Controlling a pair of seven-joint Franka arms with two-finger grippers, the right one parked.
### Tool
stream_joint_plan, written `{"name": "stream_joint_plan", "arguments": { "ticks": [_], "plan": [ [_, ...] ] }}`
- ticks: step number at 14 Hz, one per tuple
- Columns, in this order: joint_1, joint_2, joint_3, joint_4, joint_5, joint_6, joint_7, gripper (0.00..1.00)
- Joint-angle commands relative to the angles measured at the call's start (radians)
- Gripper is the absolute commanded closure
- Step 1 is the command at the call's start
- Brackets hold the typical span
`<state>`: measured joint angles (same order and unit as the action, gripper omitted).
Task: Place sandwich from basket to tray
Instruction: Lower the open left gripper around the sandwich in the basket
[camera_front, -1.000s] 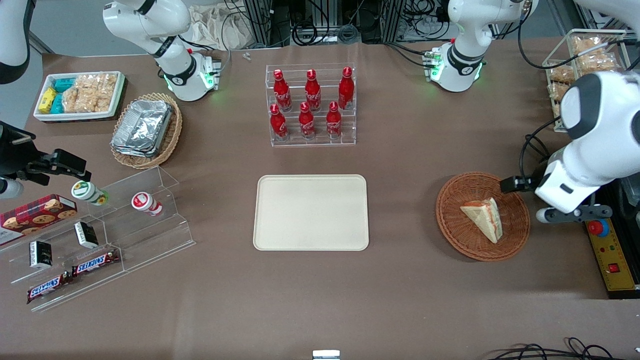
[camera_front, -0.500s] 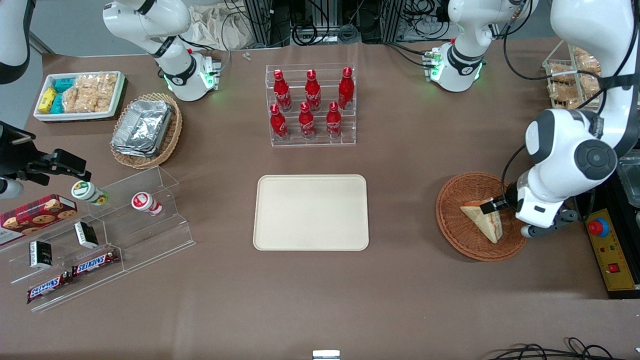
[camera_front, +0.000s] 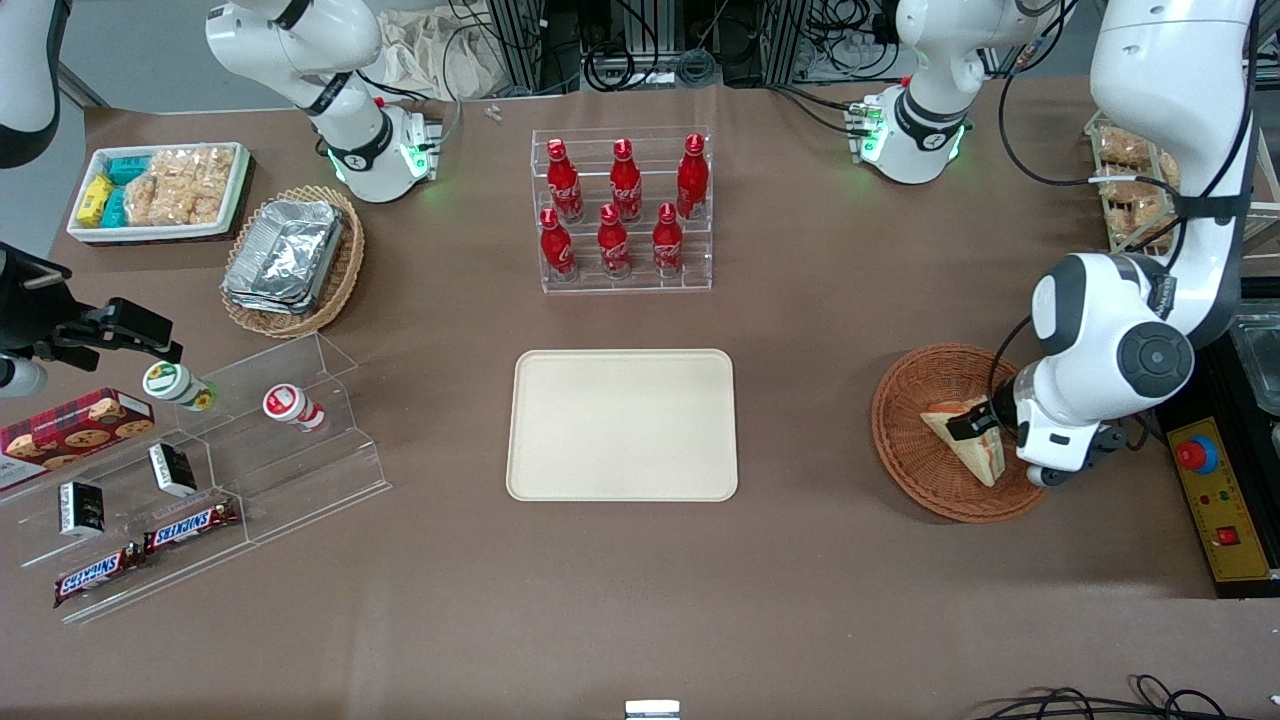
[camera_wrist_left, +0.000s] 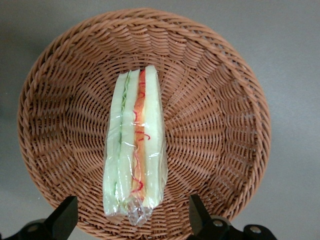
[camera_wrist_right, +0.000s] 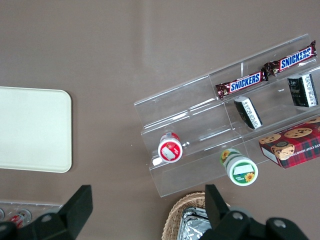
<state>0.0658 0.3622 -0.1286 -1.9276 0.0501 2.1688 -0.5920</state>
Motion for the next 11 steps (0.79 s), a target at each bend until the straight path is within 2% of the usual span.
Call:
{"name": "stream_joint_plan", "arguments": {
  "ticks": [1, 6, 11],
  "plan": [
    [0.008, 0.003, 0.02, -0.021, 0.024, 0.016, -0.031, 0.0],
    [0.008, 0.021, 0.023, -0.094, 0.025, 0.126, -0.081, 0.0],
    [0.006, 0.069, 0.023, -0.093, 0.024, 0.184, -0.184, 0.0]
  ]
}}
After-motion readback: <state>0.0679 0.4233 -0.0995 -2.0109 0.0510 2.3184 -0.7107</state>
